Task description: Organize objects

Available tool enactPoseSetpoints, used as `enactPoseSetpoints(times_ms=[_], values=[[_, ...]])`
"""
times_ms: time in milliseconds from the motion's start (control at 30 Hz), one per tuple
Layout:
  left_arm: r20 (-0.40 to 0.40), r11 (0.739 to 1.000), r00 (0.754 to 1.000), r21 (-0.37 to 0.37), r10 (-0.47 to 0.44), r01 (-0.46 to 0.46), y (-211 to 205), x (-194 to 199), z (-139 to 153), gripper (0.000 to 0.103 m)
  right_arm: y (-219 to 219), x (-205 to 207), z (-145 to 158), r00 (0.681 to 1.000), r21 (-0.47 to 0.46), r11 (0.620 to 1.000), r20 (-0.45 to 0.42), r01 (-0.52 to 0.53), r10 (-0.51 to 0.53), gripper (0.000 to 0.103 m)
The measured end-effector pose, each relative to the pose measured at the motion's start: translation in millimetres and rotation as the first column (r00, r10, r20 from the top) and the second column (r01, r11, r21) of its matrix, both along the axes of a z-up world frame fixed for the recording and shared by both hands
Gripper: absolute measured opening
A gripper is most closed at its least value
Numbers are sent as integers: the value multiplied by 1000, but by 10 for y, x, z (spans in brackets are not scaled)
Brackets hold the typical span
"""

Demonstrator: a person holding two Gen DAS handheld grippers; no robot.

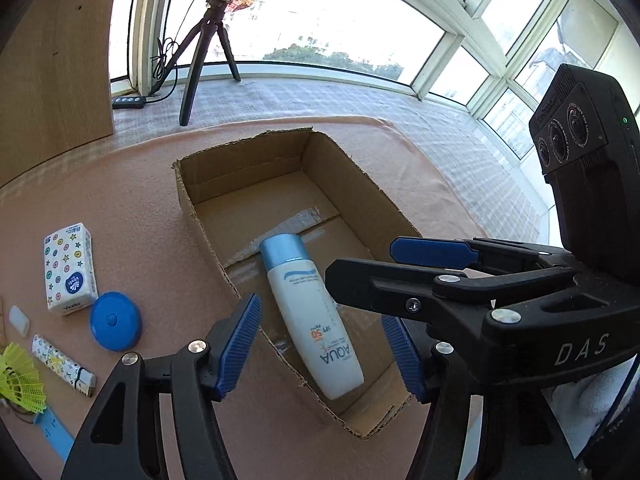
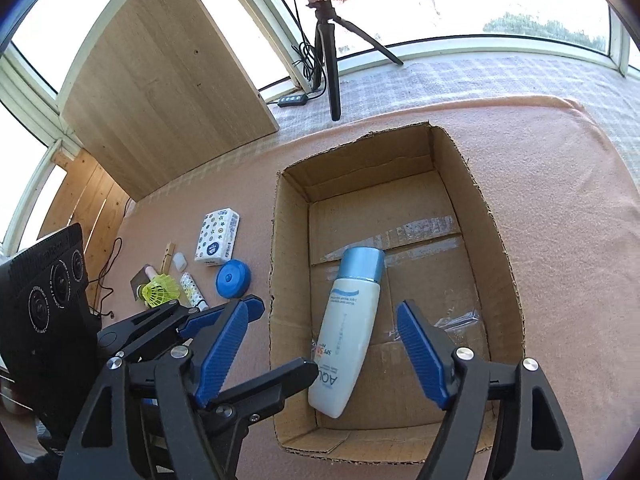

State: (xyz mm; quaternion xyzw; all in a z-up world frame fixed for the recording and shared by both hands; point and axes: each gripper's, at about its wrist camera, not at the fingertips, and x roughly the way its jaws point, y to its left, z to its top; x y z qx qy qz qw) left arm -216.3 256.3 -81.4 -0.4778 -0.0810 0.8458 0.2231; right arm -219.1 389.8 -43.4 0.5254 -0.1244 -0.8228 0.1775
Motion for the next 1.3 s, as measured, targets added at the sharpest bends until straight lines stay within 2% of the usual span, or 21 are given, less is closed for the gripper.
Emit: enactPoseSetpoints(times_ms=[167,400,567,733,867,933,1100,1300], values=[[5,999,999,-3,52,-51,-313,61,35,66,-73,88,45,1000,9,1000,-23,4,-4,74],[30,987,988,-41,154,-152,-1010,162,34,66,-164,278,131,995,-61,998,-94,13,-19,74],[42,960,965,-128,257,-250,-1648,223,-20,66,-281,384,155,995,-68,998,-94,18,-25,74],[61,921,938,-225,340,-319,-2266,177,-101,66,-429,489,103,999,-87,996,-48,-5,1,74],[97,903,928,-287,360,-320,-2640,16,-205,66,-562,573,37,999,-95,995,-20,-27,25,74],[114,899,922,-296,370,-324,-2779,-71,-260,64,-592,609,19,1000,-105,994,-13,-22,21,74],[205,916,915,-286,347,-283,-2933,-260,-452,41,-593,671,-14,1000,-116,993,-4,6,-7,74],[276,931,910,-283,309,-231,-2954,-332,-683,39,-501,728,-77,999,-131,990,20,48,-46,74]])
